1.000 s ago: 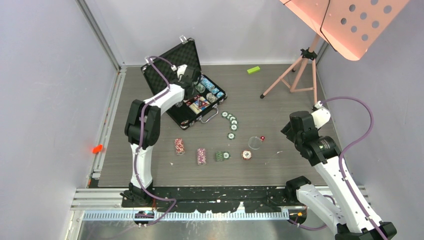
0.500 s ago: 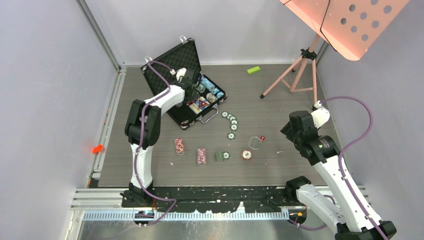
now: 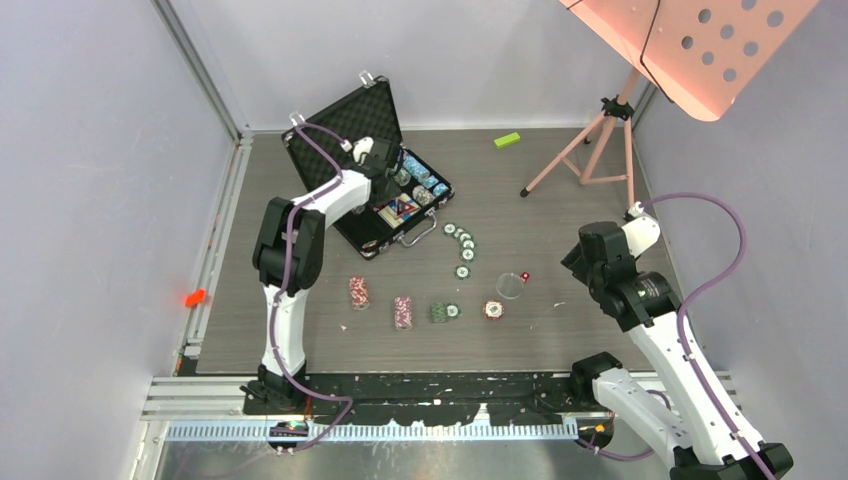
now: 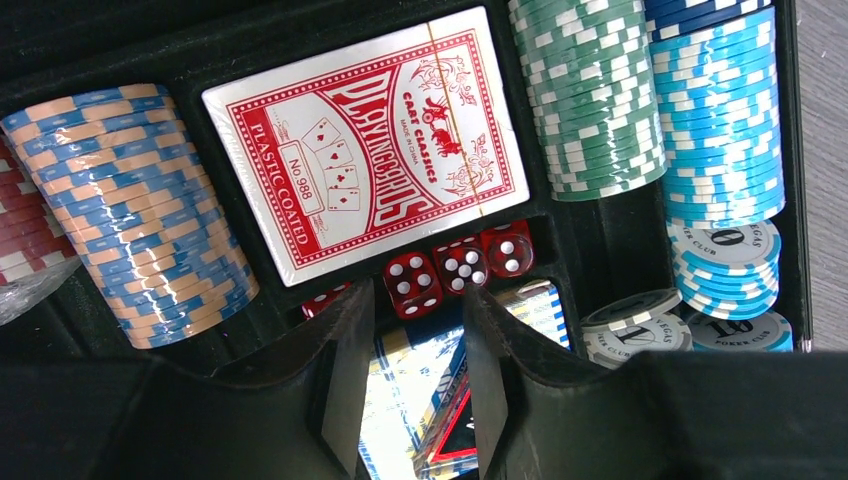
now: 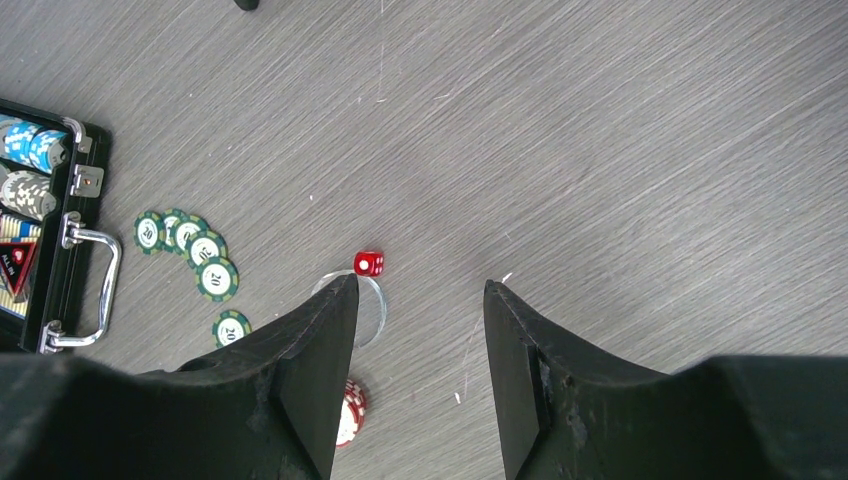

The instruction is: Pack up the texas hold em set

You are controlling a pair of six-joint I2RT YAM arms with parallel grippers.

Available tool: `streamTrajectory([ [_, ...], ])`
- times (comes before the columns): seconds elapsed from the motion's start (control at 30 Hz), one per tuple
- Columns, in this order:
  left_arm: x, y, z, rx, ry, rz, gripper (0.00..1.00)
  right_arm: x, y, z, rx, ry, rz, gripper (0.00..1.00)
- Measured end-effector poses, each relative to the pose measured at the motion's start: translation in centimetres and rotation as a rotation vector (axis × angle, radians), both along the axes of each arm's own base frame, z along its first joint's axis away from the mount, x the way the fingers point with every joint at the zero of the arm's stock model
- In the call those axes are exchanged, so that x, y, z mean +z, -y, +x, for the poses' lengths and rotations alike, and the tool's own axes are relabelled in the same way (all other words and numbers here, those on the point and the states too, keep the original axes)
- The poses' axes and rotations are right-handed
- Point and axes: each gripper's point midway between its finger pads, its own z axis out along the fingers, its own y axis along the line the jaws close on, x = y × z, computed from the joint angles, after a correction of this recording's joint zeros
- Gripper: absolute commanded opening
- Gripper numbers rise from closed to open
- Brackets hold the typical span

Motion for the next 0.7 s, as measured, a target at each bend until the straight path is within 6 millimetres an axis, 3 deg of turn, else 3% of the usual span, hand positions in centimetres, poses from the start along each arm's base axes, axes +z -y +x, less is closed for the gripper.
streamTrajectory([
  [0.37,0.6,0.1,-0.1,-0.015,0.007,-0.001,0.38,-0.9,-0.6,0.1,0.022,-0.040,0.009,0.58],
  [0.7,5.3,0.0,-1.4,-0.079,0.068,-0.020,0.35,-6.7,-3.9,1.2,0.136,-0.283,0.059,0.57],
])
